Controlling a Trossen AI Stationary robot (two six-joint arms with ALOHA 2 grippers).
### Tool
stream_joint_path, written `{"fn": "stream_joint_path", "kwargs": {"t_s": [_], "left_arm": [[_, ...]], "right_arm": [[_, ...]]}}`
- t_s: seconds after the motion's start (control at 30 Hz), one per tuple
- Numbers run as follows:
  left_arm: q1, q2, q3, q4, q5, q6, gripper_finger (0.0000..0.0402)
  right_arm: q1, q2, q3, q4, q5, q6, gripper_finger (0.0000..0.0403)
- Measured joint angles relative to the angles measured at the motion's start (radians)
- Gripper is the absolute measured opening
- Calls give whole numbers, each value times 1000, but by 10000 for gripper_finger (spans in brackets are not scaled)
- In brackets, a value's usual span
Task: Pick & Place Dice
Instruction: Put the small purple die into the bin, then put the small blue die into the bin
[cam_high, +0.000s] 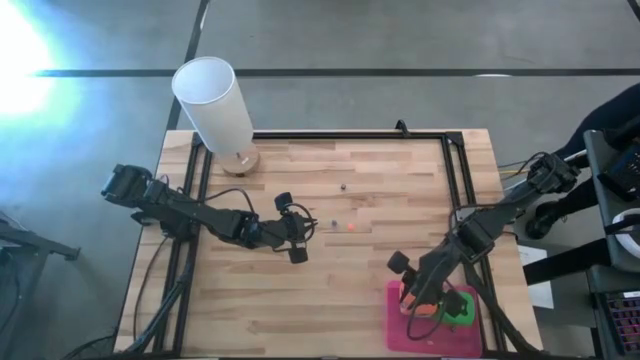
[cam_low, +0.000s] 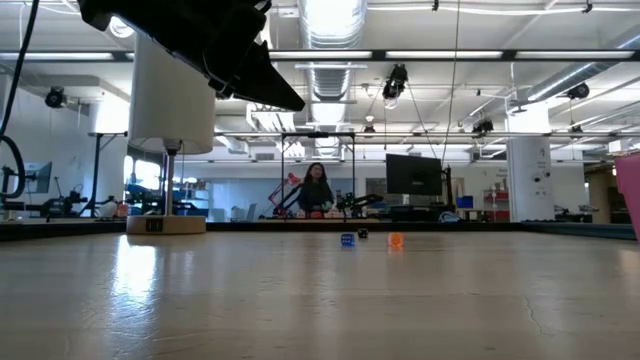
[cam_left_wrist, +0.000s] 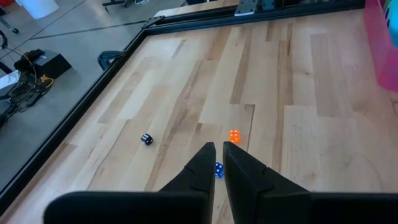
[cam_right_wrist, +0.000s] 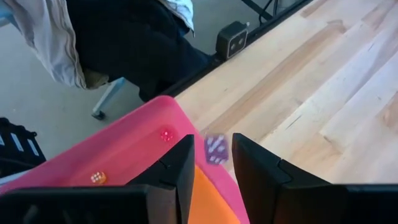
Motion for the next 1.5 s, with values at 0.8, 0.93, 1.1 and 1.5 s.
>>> {"fn": "stream_joint_path", "kwargs": {"t_s": [0.8,0.93,1.1,1.5], "left_arm": [[0,0,0,-1,0,0,35],[0,0,0,-1,0,0,35],[0,0,0,-1,0,0,35],[0,0,0,-1,0,0,36]], "right_arm": [[-4,-3,62,-45,63,-13,64],[-15,-10,79,-80,179,-30,57],[-95,-21,73,-73,211,-19,52],[-336,-20,24,-24,214,-27,52]]}}
